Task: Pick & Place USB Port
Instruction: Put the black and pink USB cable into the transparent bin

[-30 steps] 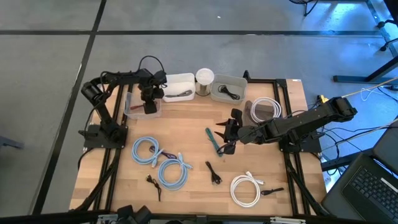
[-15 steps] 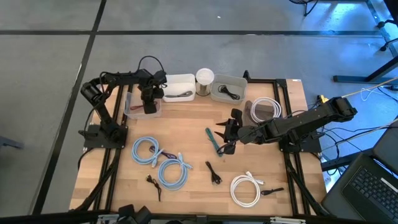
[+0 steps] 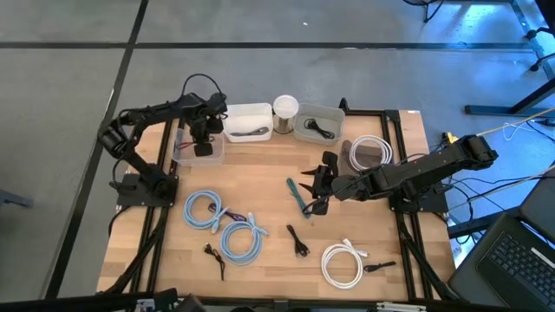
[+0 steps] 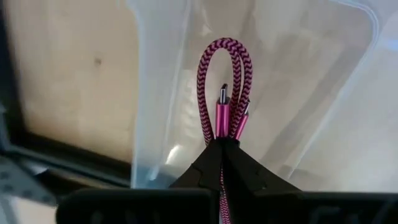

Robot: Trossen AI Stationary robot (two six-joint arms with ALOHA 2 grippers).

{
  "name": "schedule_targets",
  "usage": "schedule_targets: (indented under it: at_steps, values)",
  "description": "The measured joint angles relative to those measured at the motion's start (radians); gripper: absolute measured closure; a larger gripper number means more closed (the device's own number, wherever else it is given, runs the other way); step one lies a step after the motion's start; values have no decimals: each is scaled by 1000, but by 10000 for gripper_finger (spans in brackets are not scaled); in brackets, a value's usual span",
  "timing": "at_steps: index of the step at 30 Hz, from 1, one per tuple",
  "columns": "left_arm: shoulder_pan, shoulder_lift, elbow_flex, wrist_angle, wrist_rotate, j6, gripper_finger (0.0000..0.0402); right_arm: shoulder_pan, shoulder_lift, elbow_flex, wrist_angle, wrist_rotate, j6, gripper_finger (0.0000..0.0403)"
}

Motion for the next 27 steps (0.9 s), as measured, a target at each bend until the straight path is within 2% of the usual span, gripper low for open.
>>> schedule_targets:
  at_steps: [8,15,21,27]
  values:
    - [-4,-135,26,-1,45,-25,400,0,0,0,0,0,0,244]
    - [-50,-152,225,69,127,-8,400,0,0,0,0,0,0,244]
    - [-78,-89,399,187,197,58,400,0,0,0,0,0,0,244]
    - [-79,87,502,190,234,99,400,0,0,0,0,0,0,244]
